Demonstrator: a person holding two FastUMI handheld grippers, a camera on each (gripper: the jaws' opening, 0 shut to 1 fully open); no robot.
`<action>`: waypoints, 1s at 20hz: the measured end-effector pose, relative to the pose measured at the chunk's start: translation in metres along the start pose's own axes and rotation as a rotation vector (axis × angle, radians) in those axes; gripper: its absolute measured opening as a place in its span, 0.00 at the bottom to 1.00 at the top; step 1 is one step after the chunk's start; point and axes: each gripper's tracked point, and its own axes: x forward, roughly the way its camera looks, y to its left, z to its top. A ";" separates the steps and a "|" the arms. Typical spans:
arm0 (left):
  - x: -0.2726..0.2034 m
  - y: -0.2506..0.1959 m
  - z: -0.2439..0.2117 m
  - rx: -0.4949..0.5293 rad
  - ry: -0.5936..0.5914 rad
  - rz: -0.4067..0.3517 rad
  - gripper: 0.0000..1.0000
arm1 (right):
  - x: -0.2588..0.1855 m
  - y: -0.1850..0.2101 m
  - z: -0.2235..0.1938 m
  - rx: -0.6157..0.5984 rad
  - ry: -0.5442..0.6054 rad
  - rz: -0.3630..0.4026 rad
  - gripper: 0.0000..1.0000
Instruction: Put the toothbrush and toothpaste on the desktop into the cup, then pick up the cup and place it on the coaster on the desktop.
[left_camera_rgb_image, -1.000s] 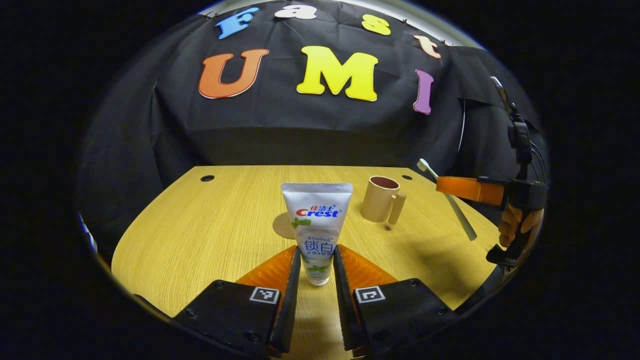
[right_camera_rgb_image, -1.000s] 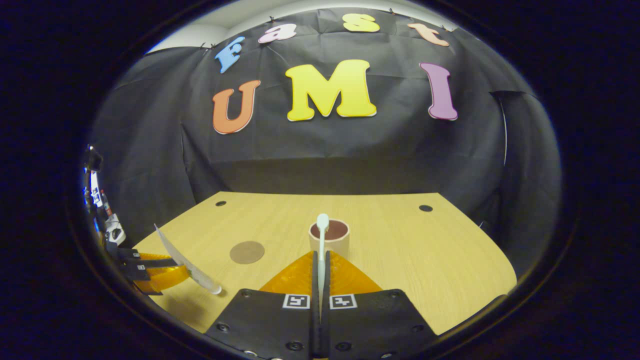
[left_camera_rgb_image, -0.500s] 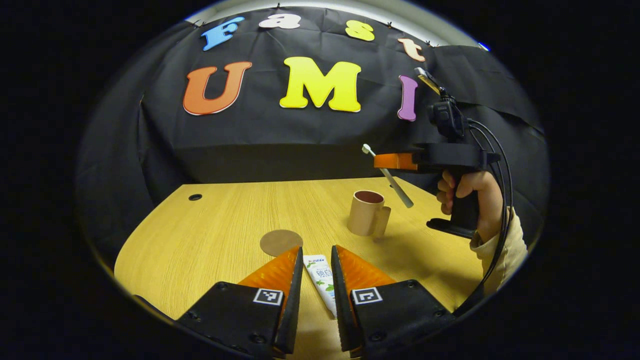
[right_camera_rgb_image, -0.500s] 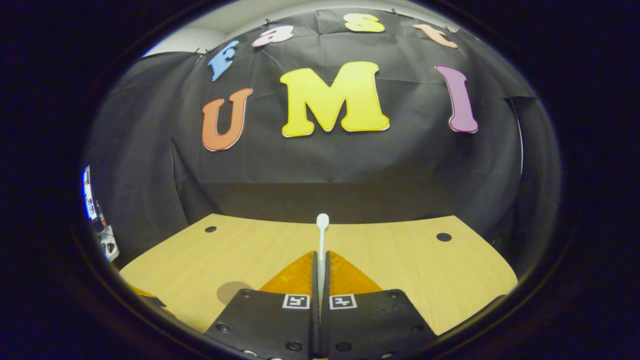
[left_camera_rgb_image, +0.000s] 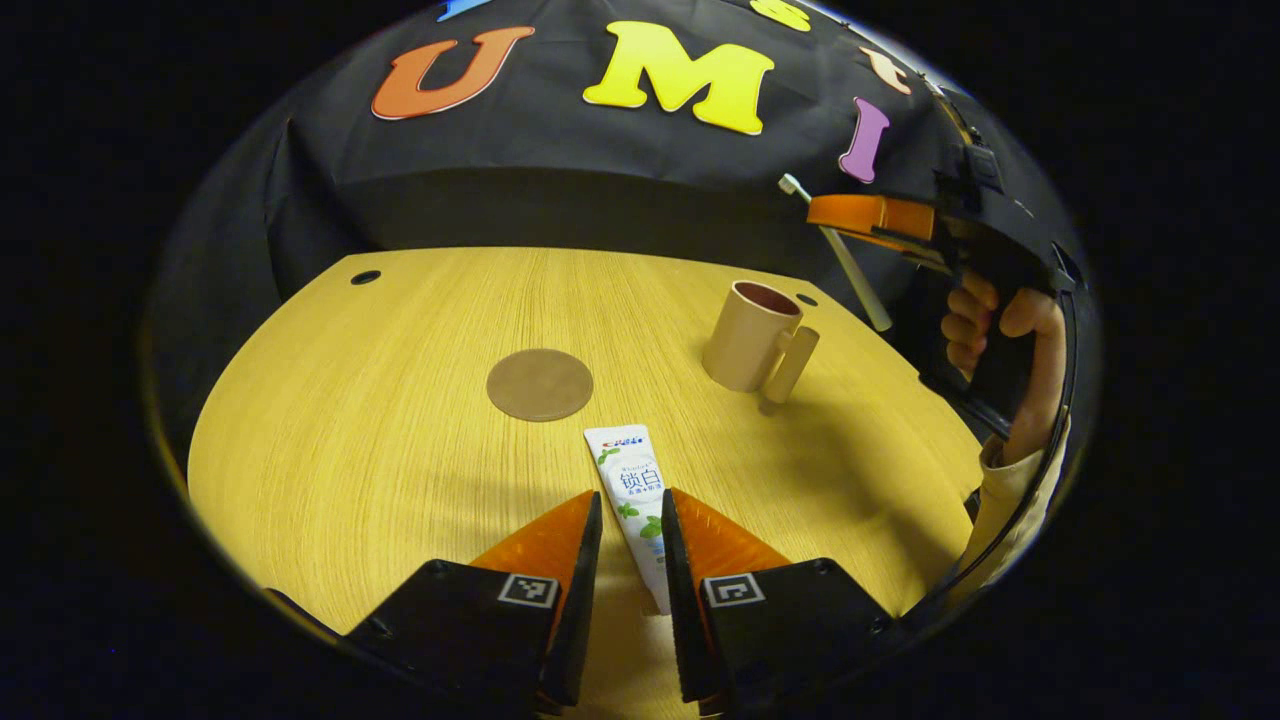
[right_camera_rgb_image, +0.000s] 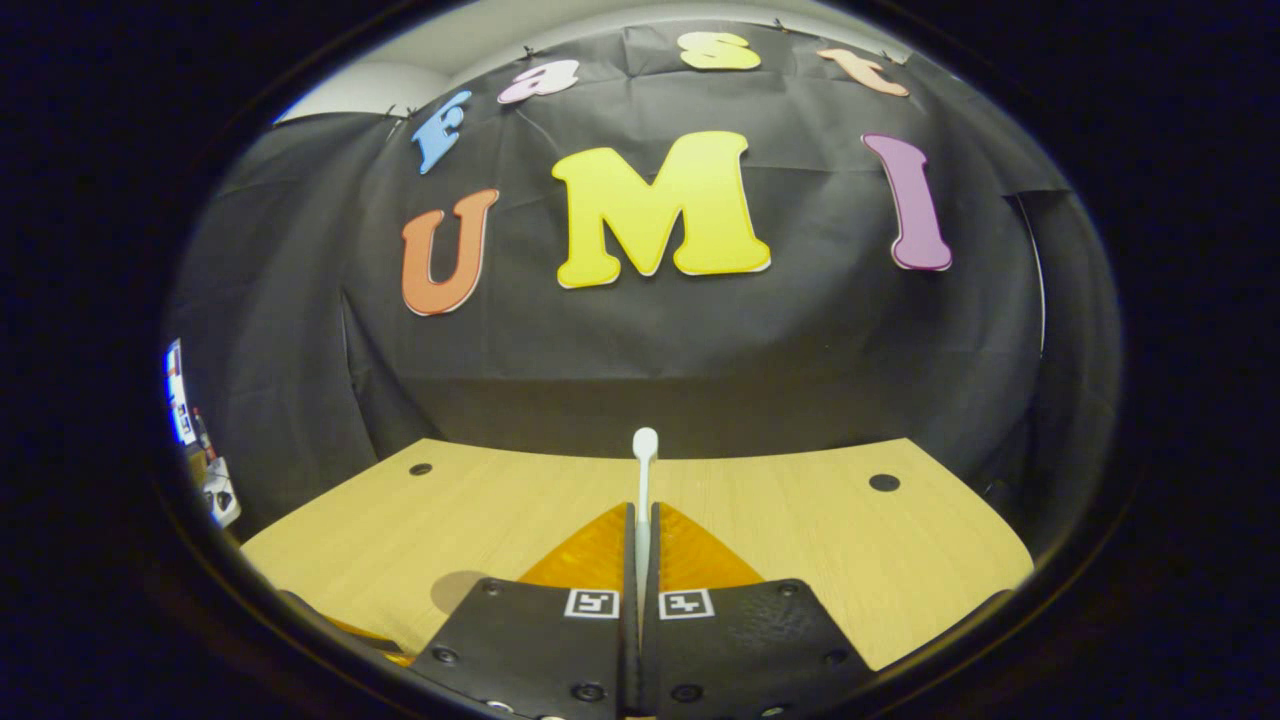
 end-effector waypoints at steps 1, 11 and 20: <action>0.005 0.000 -0.005 -0.014 0.036 0.012 0.44 | -0.001 0.001 0.001 0.004 -0.002 0.010 0.00; 0.028 -0.018 -0.026 -0.084 0.226 0.050 0.56 | -0.004 -0.004 0.002 0.027 -0.010 0.049 0.00; 0.025 -0.009 -0.018 -0.087 0.172 0.057 0.42 | -0.001 -0.004 0.013 0.030 -0.042 0.048 0.00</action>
